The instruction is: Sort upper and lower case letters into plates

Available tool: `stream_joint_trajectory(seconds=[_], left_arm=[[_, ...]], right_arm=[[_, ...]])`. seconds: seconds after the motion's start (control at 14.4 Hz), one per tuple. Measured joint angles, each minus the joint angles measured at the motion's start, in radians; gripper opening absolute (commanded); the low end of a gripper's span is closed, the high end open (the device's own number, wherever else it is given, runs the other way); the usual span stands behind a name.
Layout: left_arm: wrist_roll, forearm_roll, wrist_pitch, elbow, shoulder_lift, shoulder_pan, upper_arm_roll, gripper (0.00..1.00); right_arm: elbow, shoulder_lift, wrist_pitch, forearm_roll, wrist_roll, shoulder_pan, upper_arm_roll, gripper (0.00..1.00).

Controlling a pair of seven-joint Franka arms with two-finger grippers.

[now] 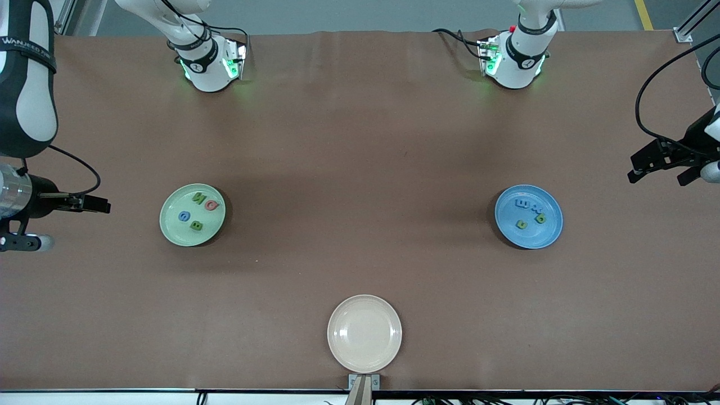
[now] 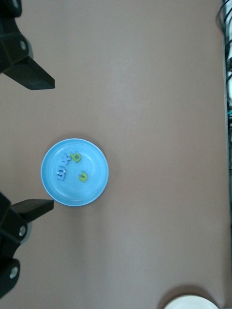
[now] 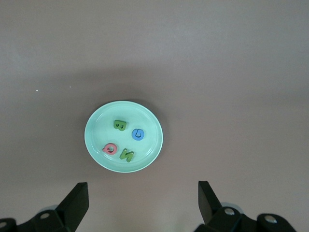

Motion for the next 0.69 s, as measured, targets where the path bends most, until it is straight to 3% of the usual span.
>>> stream_joint_trajectory(seconds=[0.35,0.69], left_arm=[[-0.044,0.011,-0.15,0.148,-0.002,-0.002,-0.008,1.0],[-0.044,0.011,-0.219,0.157,-0.002,-0.003,-0.015,1.0]], right_arm=[[0.029,0.005,0.0,0.004,0.0,0.0,0.002,1.0],[0.042,0.004,-0.058,0.008,0.001,0.0,0.008,1.0]])
